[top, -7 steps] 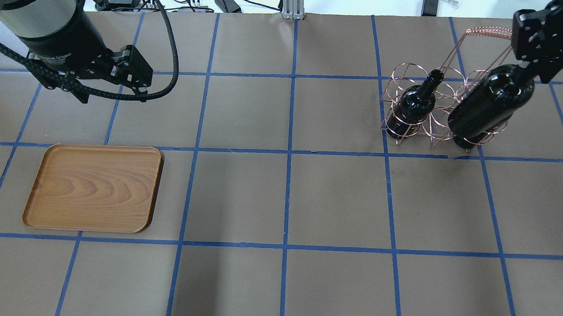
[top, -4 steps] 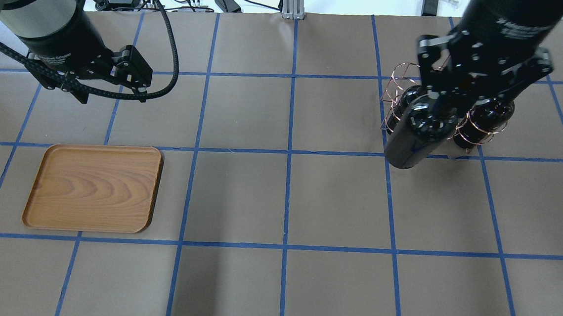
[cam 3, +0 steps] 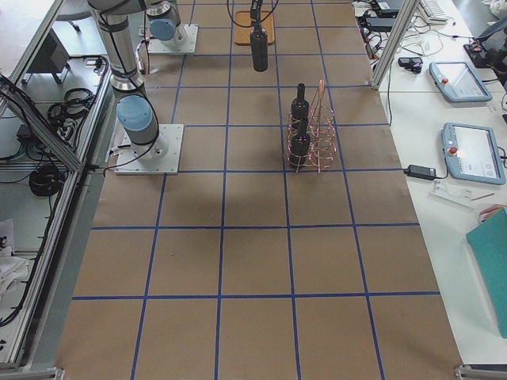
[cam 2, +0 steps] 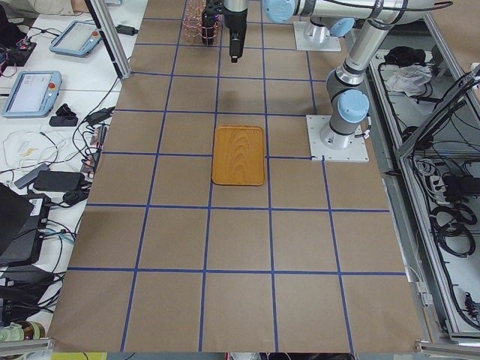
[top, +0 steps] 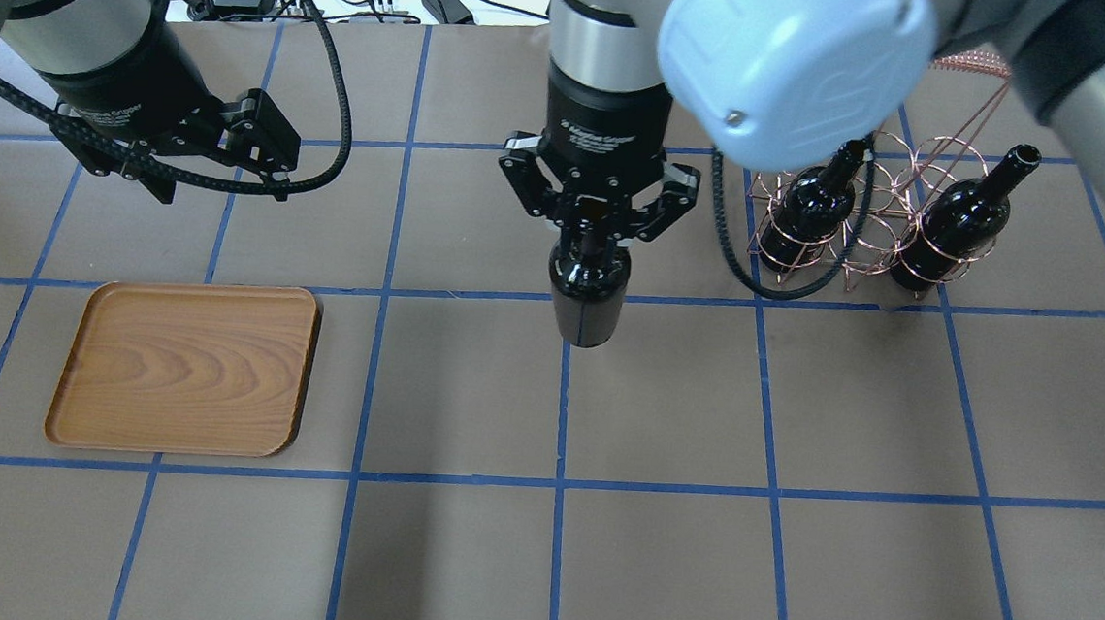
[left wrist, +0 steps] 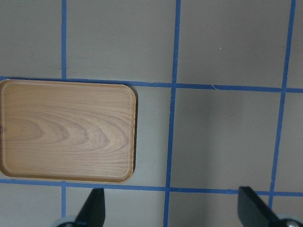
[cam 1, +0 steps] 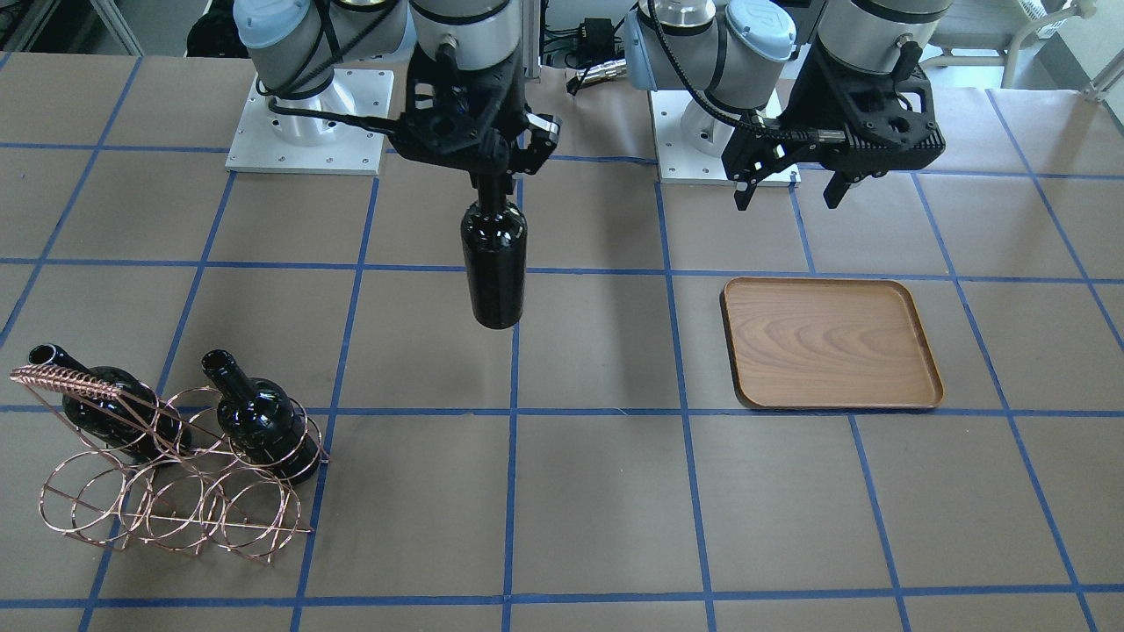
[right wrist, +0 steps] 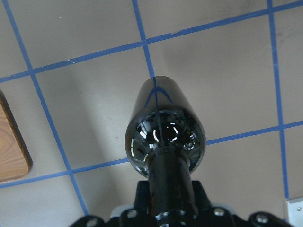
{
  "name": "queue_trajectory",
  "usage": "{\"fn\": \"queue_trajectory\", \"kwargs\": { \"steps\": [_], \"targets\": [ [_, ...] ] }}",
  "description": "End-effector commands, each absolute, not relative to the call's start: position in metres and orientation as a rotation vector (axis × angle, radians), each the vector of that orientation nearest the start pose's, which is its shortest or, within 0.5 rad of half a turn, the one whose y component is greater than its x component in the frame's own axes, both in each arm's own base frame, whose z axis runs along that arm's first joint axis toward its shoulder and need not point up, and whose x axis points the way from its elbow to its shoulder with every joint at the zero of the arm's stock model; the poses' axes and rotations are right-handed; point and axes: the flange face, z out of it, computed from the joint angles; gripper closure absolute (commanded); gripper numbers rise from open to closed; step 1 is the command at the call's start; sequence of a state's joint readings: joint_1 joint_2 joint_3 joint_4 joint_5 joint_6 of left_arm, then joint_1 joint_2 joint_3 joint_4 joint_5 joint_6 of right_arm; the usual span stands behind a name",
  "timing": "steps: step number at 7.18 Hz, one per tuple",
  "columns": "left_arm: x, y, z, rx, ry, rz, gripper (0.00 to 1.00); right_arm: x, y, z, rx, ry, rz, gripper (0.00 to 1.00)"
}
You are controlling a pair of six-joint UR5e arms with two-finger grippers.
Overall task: Take wine from basket and place on tray
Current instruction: 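Carry the bottle toward the table center and stand it upright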
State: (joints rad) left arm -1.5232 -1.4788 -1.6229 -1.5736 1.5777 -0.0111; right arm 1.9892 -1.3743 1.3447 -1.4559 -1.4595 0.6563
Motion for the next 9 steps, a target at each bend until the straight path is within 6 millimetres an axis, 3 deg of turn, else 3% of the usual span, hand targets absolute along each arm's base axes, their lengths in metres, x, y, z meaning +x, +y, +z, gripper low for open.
{"fn": "queue_trajectory", "kwargs": {
  "steps": [1, 2, 5, 7, 9],
  "targets": [
    [-0.111, -0.463, 0.505, -0.094, 3.134, -0.062, 0.0, 0.394, -0.474, 0.43, 0.477, 3.053, 0.239, 0.99],
    [-0.11, -0.463, 0.506, -0.096, 3.134, -0.067, 0.0, 0.412, -0.466, 0.399, 0.416, 3.073, 0.243, 0.99],
    [-0.11, -0.463, 0.506, -0.094, 3.133, -0.067, 0.0, 0.416, -0.462, 0.388, 0.411, 3.062, 0.241, 0.97],
    [-0.11, -0.463, 0.506, -0.094, 3.131, -0.067, 0.0, 0.418, -0.461, 0.382, 0.425, 3.065, 0.255, 0.89],
    [-0.11, -0.463, 0.506, -0.094, 3.13, -0.065, 0.0, 0.416, -0.463, 0.382, 0.401, 3.074, 0.239, 0.36]
  ]
}}
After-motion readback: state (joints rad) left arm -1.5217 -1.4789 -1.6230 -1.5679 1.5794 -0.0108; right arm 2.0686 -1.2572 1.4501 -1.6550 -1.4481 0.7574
